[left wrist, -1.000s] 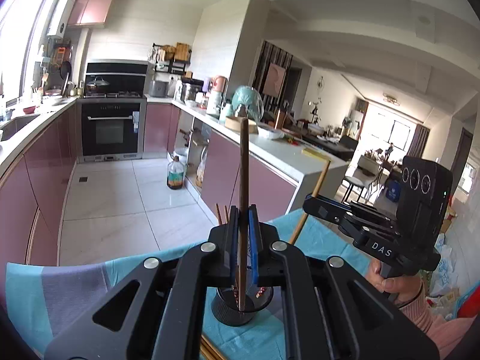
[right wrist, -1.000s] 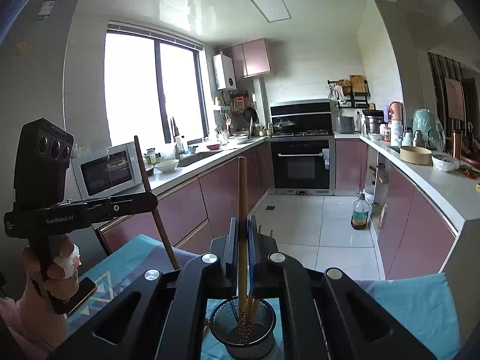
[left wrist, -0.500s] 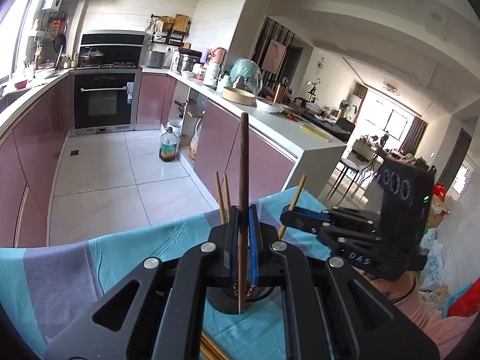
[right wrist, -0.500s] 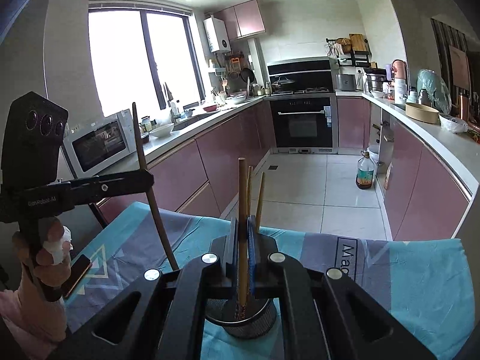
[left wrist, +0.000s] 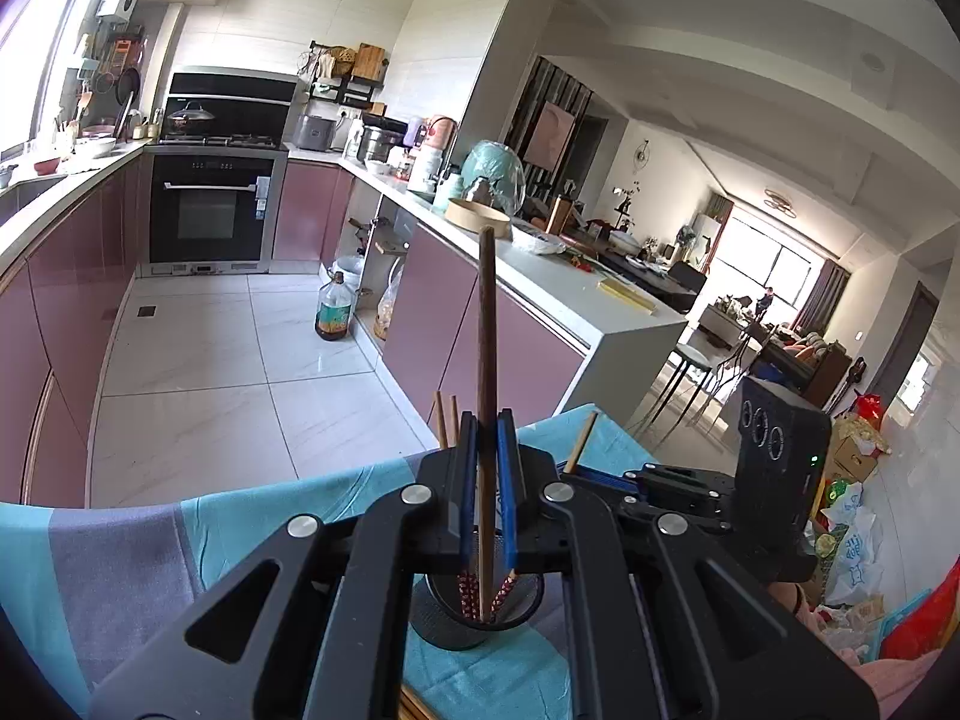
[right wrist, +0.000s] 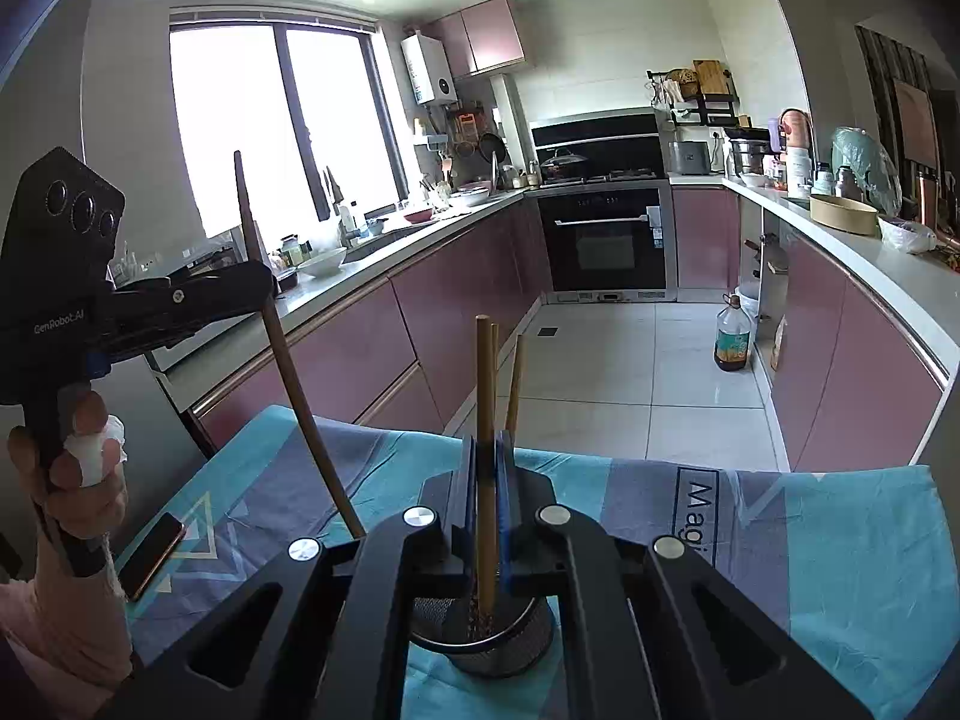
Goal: Organize utensils
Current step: 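Lower both chopsticks into the mesh cup and open both tools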
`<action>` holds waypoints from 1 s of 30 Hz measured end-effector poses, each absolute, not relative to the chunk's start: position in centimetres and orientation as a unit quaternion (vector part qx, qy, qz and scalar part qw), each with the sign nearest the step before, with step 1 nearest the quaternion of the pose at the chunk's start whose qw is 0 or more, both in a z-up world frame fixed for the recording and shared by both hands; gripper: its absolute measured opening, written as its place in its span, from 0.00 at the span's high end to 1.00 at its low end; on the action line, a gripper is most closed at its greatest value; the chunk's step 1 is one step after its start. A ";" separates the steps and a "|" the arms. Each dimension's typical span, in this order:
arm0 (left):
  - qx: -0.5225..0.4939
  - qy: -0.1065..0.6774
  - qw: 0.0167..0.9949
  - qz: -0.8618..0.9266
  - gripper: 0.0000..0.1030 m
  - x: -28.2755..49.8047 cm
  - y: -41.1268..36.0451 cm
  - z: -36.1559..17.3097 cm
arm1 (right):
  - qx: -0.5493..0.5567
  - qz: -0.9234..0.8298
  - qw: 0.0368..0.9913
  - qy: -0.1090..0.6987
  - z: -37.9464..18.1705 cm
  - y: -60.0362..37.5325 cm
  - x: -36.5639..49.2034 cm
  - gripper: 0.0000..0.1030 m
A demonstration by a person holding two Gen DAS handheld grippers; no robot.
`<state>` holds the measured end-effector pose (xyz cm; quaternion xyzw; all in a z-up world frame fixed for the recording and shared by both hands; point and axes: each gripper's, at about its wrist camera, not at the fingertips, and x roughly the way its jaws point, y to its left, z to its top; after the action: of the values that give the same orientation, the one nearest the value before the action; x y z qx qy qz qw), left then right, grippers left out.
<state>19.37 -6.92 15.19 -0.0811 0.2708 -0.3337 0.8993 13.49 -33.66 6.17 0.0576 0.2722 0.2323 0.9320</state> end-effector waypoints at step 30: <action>-0.016 0.378 0.882 -0.283 0.76 23.1 -10.2 5.2 | 0.073 0.203 0.932 0.292 5.0 -34.0 15.0 0.68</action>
<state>23.12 -10.25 5.17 -0.0159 0.3777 -0.2826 0.8816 15.02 -34.01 4.96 0.0731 0.2923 0.2031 0.9316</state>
